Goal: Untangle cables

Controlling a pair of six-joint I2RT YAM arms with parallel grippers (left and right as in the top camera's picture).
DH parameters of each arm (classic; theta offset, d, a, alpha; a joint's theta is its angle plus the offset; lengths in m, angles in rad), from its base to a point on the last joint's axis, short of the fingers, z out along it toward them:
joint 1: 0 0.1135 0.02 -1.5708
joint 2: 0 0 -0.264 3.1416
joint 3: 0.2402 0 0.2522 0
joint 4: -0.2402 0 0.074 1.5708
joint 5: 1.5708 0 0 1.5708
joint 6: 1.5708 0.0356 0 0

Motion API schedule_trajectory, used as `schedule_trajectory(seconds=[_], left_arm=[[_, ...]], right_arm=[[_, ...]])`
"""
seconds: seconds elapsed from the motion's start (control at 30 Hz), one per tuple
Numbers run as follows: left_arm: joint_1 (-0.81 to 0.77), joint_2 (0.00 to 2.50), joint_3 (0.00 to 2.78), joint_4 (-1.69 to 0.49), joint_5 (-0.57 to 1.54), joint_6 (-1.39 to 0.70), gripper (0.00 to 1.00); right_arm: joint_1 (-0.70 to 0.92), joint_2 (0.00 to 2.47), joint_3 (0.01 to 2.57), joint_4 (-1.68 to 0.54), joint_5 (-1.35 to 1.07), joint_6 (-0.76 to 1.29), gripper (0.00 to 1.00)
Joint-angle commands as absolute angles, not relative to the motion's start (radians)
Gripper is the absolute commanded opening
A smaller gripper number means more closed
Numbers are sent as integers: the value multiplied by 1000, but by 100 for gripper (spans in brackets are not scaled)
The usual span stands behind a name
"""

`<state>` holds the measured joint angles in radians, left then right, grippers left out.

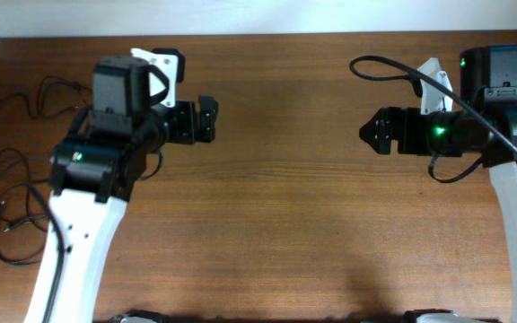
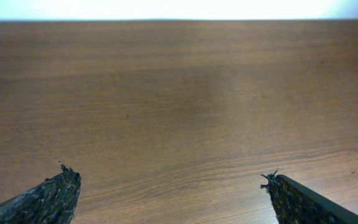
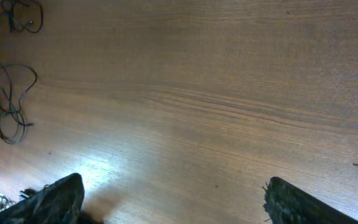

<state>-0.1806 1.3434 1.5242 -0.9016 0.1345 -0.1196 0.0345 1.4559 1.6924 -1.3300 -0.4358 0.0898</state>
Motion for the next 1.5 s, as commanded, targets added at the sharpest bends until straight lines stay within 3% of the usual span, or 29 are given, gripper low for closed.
schedule_trajectory(seconds=[0.0,0.17,0.6,0.73,1.1,1.27,1.47], left_arm=[[-187,1427,1532,-906,143,-101,99],[-187,1495,1532,-906,142,-100,100],[-187,1502,1532,-906,142,-100,99],[-187,1502,1532,-906,142,-100,99],[-187,1502,1532,-906,142,-100,99],[-187,1502,1532,-906,142,-100,99],[-187,1502,1532,-906,142,-100,99]], right_arm=[[33,1444,1708,-1337,-434,78,96],[33,1444,1708,-1359,-438,178,99],[33,1446,1707,-1362,-362,173,99],[56,1391,1674,-1199,-228,160,99],[86,677,781,-490,-231,85,99],[86,314,438,-322,-223,84,99],[86,98,175,-137,-224,85,99]])
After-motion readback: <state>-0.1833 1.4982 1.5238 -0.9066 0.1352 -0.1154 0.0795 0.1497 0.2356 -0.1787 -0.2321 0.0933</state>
